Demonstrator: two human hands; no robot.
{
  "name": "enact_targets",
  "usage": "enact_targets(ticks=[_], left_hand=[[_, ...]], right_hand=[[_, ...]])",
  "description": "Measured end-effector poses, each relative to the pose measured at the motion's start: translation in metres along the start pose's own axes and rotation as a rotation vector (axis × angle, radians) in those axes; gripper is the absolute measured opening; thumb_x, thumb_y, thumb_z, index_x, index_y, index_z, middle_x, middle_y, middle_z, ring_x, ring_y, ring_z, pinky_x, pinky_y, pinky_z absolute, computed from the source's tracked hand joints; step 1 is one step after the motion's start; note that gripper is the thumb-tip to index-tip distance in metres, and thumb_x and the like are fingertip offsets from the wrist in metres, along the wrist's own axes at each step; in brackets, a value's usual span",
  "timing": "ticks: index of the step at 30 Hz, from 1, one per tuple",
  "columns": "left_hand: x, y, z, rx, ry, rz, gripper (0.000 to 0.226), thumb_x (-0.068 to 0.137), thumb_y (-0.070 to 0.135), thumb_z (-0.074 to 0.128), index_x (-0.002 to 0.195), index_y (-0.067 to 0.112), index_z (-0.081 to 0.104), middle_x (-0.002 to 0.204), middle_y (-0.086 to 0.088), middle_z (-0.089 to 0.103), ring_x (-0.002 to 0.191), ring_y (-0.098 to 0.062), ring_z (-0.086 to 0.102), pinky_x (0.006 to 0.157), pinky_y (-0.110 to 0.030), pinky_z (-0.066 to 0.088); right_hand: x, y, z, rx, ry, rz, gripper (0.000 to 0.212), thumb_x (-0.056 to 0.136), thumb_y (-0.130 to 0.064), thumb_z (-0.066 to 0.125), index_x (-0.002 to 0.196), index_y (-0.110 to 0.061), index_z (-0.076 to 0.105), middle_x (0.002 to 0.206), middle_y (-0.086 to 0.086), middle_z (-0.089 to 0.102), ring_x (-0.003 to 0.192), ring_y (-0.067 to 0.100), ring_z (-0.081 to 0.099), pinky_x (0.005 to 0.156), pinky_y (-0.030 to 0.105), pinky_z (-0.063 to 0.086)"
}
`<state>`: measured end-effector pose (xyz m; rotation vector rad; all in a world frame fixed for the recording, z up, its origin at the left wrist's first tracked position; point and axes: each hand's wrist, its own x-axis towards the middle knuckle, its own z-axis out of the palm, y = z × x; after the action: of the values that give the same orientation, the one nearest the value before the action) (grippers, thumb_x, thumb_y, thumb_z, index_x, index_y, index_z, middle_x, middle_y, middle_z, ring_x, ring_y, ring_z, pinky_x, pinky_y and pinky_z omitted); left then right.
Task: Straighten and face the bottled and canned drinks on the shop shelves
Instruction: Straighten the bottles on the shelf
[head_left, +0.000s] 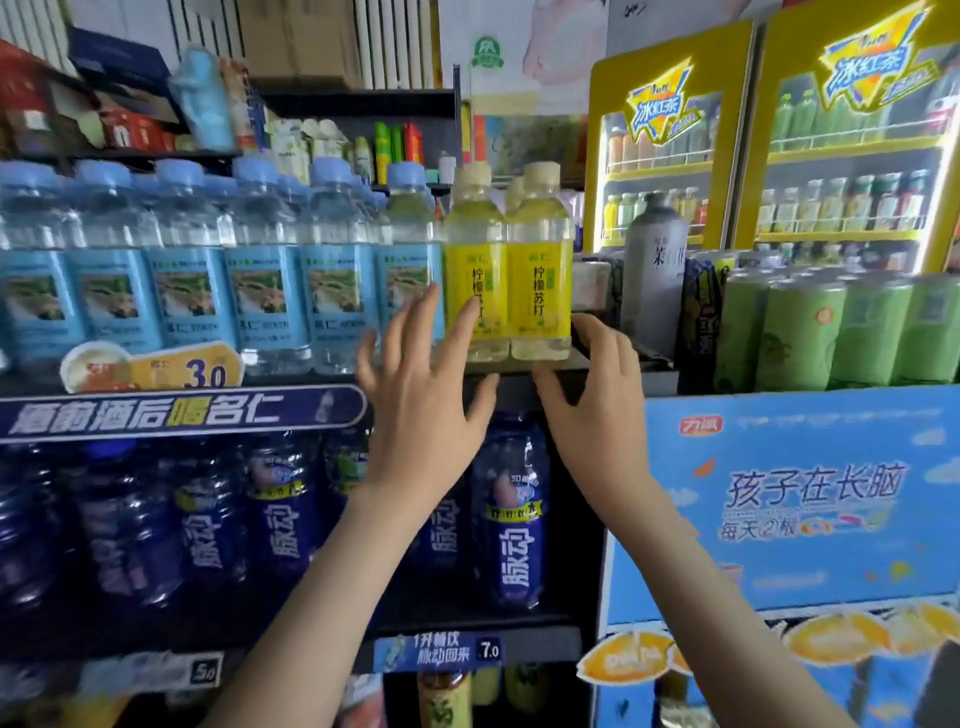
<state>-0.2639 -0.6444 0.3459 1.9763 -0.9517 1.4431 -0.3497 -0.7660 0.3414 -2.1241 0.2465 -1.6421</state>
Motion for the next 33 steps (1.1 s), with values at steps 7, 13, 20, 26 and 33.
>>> enact_targets(ticks=[7,13,20,26,33], left_hand=[[-0.114,0.003,0.002,-0.139,0.016,-0.164,0.04,0.086,0.024,0.054,0.123,0.01,0.054,0.118,-0.009,0.05,0.108,-0.023,0.044,0.094,-0.033,0.03],[-0.165,0.003,0.015,-0.127,-0.228,-0.349,0.053,0.073,0.014,0.077,0.121,0.004,0.057,0.109,-0.015,0.058,0.102,-0.026,0.05,0.084,-0.04,0.048],[-0.187,0.002,0.031,-0.16,-0.455,-0.494,0.064,0.072,0.015,0.079,0.127,-0.002,0.05,0.12,-0.021,0.056,0.109,-0.037,0.055,0.089,-0.043,0.048],[-0.185,-0.001,0.042,-0.257,-0.422,-0.594,0.063,0.077,0.012,0.074,0.132,-0.002,0.045,0.129,-0.02,0.05,0.12,-0.035,0.047,0.098,-0.042,0.042],[-0.189,-0.007,0.049,-0.322,-0.381,-0.671,0.06,0.081,0.011,0.07,0.132,-0.002,0.043,0.129,-0.02,0.048,0.121,-0.035,0.045,0.099,-0.04,0.04]], right_hand=[[-0.105,0.02,0.019,0.079,0.018,0.044,0.049,0.087,-0.012,0.067,0.129,-0.001,0.043,0.123,0.012,0.049,0.117,0.019,0.042,0.101,0.014,0.031],[-0.162,0.045,0.041,0.125,-0.298,0.443,0.08,0.078,-0.015,0.075,0.142,0.0,0.029,0.137,0.015,0.043,0.129,0.026,0.041,0.102,0.022,0.034],[-0.159,0.052,0.049,0.039,-0.36,0.566,0.084,0.083,-0.027,0.071,0.147,-0.007,0.021,0.141,0.01,0.043,0.129,0.024,0.043,0.1,0.029,0.039],[-0.15,0.057,0.059,-0.014,-0.387,0.611,0.092,0.077,-0.033,0.077,0.147,-0.008,0.022,0.139,0.014,0.039,0.124,0.027,0.045,0.091,0.029,0.04],[-0.145,0.059,0.074,-0.047,-0.325,0.614,0.095,0.074,-0.033,0.079,0.146,-0.005,0.023,0.139,0.015,0.038,0.127,0.028,0.041,0.092,0.028,0.037]])
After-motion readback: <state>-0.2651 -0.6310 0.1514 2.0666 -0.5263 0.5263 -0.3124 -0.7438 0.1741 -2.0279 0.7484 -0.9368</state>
